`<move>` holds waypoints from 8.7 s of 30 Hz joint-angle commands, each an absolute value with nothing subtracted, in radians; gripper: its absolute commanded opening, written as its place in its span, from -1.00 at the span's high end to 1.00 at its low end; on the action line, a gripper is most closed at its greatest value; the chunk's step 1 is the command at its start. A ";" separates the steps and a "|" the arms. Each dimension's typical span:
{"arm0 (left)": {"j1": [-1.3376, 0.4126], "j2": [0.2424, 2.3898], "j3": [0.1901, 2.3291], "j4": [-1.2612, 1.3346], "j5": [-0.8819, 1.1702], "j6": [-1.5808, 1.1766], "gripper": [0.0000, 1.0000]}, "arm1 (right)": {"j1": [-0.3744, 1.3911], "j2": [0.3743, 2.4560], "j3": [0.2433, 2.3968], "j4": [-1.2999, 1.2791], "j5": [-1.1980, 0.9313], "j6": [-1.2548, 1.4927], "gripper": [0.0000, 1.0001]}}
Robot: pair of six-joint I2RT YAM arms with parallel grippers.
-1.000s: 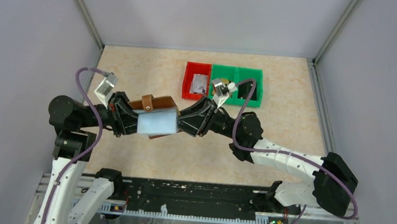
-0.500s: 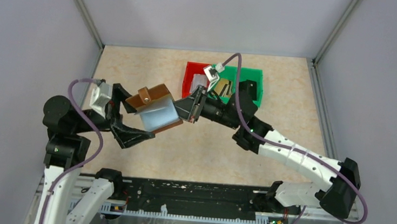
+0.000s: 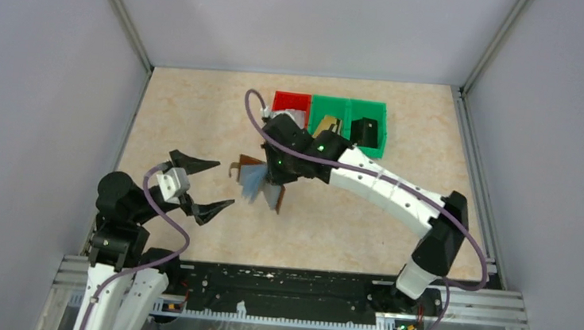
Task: Take the credit cards out of the card holder
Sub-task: Remove the credit card from the card holder.
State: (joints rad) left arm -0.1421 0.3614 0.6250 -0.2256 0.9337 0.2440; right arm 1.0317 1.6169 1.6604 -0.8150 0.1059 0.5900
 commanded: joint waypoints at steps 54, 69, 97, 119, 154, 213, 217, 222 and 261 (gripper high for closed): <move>-0.146 0.527 0.738 -0.279 1.201 -0.037 -0.98 | 1.092 1.414 1.574 -0.567 -0.354 0.363 1.00; -0.146 0.569 0.805 -0.118 1.246 -0.280 -0.89 | 1.065 1.176 1.339 -0.303 -0.304 0.331 1.00; -0.146 0.464 0.777 -0.048 1.101 -0.369 -0.12 | 1.040 1.123 1.303 -0.188 -0.383 0.450 1.00; -0.146 0.543 0.716 0.424 1.185 -0.982 0.18 | 1.040 1.143 1.265 -0.123 -0.474 0.500 1.00; -0.146 0.657 0.849 0.527 1.161 -1.174 0.39 | 1.040 1.149 1.243 -0.027 -0.538 0.524 1.00; -0.144 0.726 0.907 0.190 0.885 -1.029 1.00 | 1.001 1.128 0.929 0.562 -0.357 0.958 -0.34; -0.144 0.718 0.904 0.201 0.890 -1.045 1.00 | 1.002 1.169 0.930 0.623 -0.371 0.991 -0.27; -0.144 0.713 0.900 0.208 0.898 -1.069 1.00 | 1.001 1.201 0.937 0.658 -0.376 1.009 -0.21; -0.144 0.684 0.881 0.242 0.941 -1.134 0.90 | 0.953 1.273 0.926 0.920 -0.422 1.119 1.00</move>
State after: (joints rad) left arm -0.1440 0.6865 0.8707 0.2111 0.9092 -1.1122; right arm 0.9672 1.3037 0.9283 0.7856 -0.4397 1.1061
